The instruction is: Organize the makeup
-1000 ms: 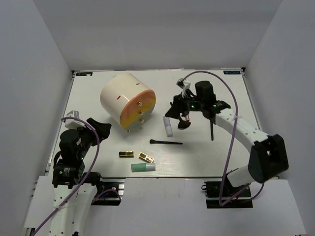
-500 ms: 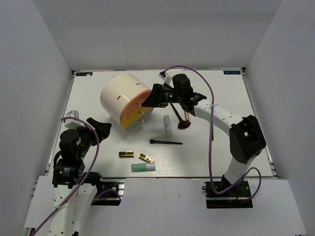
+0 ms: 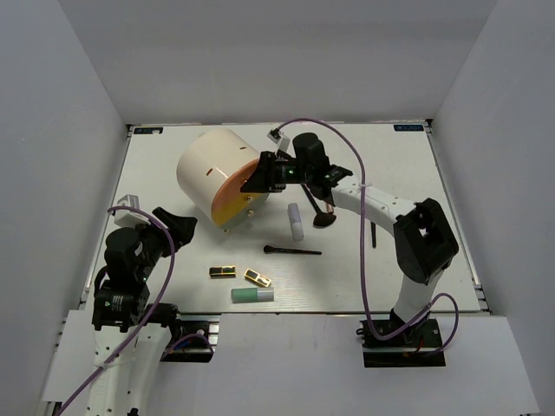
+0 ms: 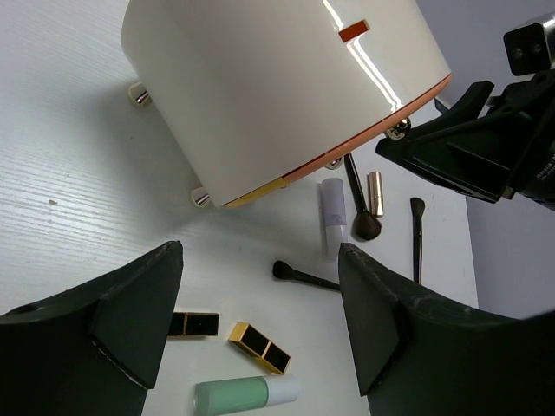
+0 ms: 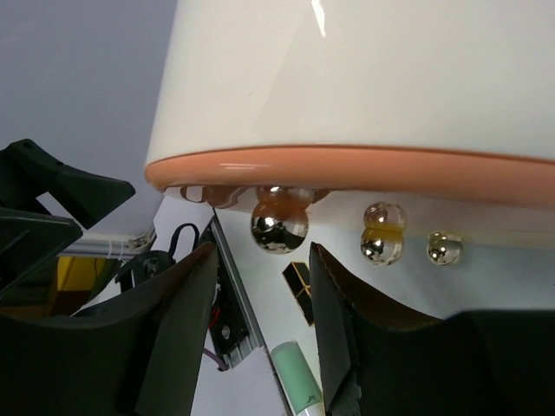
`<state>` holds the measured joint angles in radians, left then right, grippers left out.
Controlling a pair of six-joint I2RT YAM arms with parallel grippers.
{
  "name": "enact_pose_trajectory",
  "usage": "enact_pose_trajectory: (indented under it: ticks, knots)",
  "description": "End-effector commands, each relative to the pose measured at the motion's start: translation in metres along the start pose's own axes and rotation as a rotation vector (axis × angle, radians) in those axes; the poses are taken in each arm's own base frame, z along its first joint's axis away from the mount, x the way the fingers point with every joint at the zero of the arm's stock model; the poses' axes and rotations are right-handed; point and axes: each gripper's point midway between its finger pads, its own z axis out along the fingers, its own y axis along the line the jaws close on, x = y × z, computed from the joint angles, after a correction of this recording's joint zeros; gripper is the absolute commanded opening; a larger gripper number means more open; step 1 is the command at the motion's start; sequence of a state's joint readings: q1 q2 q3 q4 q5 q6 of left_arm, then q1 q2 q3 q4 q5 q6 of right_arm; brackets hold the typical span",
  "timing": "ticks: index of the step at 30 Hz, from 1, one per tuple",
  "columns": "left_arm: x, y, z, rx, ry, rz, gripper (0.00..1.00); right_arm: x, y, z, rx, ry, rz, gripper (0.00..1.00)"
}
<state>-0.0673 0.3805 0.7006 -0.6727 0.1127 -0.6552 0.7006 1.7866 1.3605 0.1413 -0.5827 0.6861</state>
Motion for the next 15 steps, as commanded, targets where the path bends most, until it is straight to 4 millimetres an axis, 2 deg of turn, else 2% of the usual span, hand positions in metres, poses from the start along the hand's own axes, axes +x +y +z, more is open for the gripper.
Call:
enact_pose_trajectory:
  ticks: [1, 9, 15]
  knots:
    - [-0.007, -0.007, -0.003, 0.023, -0.021, -0.002, 0.82, -0.024, 0.016, 0.004, -0.053, -0.054, -0.07, 0.52]
    - [-0.007, -0.008, -0.005, 0.025, -0.023, -0.003, 0.82, -0.032, 0.013, 0.012, -0.049, -0.074, -0.073, 0.5]
    - [-0.008, -0.008, -0.005, 0.028, -0.027, -0.004, 0.82, -0.038, 0.014, 0.012, -0.05, -0.09, -0.09, 0.41]
